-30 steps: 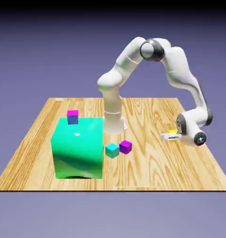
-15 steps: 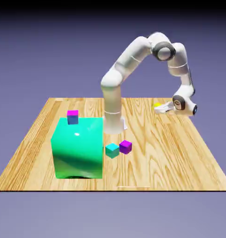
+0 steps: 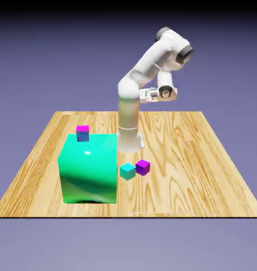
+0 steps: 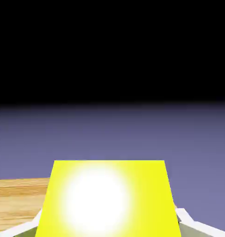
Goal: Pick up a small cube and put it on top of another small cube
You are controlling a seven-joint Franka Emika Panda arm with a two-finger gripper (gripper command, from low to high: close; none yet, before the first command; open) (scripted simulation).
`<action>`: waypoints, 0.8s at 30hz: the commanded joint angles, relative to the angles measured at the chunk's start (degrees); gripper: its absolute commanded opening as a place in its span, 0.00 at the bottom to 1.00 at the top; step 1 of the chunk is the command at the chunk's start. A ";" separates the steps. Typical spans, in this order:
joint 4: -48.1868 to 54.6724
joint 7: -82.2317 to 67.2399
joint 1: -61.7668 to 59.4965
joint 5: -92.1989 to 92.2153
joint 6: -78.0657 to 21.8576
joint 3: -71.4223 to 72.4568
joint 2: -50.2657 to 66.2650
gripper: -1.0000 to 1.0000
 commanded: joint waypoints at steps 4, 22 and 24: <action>-1.91 2.97 3.92 0.37 1.20 8.31 0.19 0.00; -10.48 16.48 21.53 1.44 6.43 45.69 1.02 0.00; -11.43 17.98 23.49 1.56 7.01 49.84 1.12 0.00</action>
